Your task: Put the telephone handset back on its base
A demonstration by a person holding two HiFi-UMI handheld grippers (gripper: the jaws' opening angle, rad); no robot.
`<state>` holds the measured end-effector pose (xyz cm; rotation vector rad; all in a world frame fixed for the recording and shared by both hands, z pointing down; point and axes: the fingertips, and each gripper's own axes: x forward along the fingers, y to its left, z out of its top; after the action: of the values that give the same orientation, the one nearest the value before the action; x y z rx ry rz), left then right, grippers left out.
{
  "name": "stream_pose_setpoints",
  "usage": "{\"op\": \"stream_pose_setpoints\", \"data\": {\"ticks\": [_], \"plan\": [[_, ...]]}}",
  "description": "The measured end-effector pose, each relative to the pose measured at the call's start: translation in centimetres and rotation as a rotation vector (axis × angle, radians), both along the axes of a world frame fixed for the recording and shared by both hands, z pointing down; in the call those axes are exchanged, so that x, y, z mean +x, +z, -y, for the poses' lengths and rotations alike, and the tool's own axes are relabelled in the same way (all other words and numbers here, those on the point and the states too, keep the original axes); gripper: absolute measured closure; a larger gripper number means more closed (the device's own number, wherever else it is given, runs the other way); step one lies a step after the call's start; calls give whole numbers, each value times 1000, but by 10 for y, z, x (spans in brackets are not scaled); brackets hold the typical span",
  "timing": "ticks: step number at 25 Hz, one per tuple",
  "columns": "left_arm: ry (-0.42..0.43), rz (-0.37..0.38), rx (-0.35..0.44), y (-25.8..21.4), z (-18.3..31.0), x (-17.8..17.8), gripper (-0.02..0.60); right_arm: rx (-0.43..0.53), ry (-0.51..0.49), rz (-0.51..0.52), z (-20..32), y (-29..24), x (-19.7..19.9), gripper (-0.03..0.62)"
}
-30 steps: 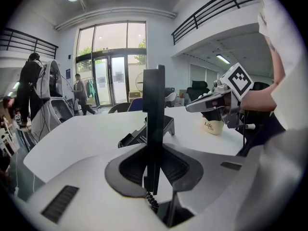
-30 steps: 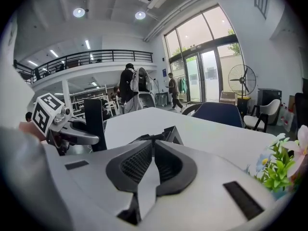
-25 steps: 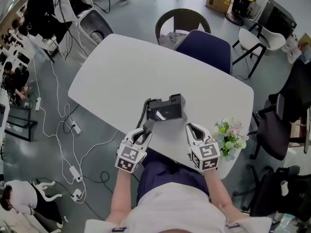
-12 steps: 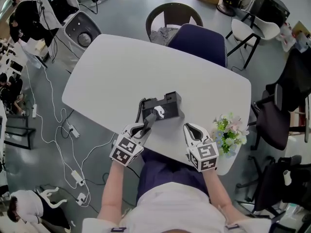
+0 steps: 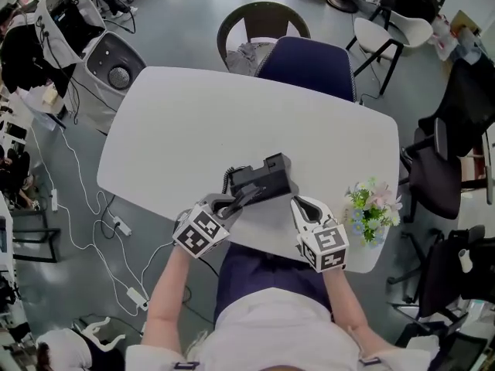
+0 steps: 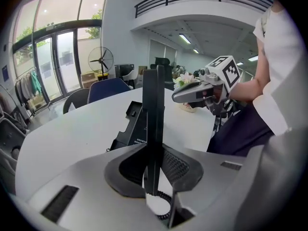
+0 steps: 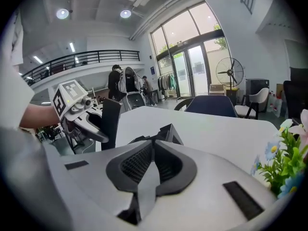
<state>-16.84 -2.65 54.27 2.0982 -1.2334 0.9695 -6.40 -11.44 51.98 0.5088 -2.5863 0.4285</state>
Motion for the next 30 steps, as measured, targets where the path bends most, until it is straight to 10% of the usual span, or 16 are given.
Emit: {"op": "stream_pose_setpoints", "data": {"ticks": [9,30], "plan": [[250,5,-93,4,21,-12,497,-7,118,-8,15,-10,-11,553],[810,-285,-412,18,55,-22,497,-155,321,-38,3,2,5,553]]}}
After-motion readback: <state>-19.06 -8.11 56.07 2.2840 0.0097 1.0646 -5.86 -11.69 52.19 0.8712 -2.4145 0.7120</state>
